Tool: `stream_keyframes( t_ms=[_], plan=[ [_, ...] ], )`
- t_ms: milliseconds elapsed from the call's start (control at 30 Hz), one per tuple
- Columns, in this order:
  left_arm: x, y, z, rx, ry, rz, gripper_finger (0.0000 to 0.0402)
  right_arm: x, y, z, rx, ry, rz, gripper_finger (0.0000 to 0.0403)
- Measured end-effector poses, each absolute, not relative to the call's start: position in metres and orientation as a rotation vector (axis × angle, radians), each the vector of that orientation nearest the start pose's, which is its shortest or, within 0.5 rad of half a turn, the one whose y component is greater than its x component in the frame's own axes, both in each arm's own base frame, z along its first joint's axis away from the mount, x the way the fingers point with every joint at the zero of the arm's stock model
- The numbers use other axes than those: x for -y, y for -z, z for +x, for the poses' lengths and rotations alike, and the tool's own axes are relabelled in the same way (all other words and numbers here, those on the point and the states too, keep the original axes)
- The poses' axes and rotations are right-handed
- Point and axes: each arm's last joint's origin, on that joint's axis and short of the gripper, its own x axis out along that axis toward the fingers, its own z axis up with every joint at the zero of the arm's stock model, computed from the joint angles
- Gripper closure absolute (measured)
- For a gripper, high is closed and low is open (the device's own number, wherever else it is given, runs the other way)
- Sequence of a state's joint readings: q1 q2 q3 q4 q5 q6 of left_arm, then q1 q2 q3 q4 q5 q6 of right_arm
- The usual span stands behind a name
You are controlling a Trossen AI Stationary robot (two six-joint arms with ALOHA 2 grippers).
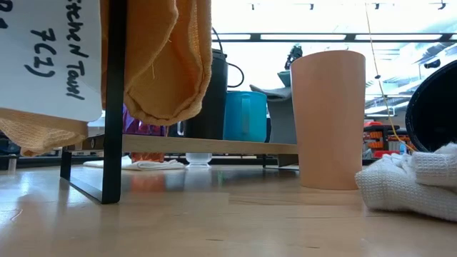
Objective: Stack small to large cups/mugs on shelf
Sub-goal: Put the transparent mug on the shelf
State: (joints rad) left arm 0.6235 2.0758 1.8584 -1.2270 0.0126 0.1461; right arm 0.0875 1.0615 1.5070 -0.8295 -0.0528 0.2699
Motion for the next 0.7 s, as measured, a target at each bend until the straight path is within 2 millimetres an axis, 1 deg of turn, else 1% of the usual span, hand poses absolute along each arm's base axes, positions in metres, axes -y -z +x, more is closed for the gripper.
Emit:
stream_keyframes(
  t_ms=[400, 467, 633, 700],
  plan=[
    [-0.2401, -0.245, 0.3348, -1.416, -0.377, -0.32, 0.0391, -0.0165, -0.4575, 0.1754, -0.398, -0.072, 0.256, 0.0318],
    [-0.2402, -0.2451, 0.3348, -1.415, -0.377, -0.319, 0.0392, -0.0165, -0.4575, 0.1754, -0.398, -0.072, 0.256, 0.0318],
    [-0.2403, -0.2451, 0.3348, -1.415, -0.378, -0.317, 0.037, -0.0165, -0.4575, 0.1754, -0.398, -0.072, 0.255, 0.0318],
    [-0.2404, -0.2451, 0.3348, -1.415, -0.378, -0.317, 0.0371, -0.0165, -0.4575, 0.1754, -0.398, -0.072, 0.255, 0.0318]
  ],
)
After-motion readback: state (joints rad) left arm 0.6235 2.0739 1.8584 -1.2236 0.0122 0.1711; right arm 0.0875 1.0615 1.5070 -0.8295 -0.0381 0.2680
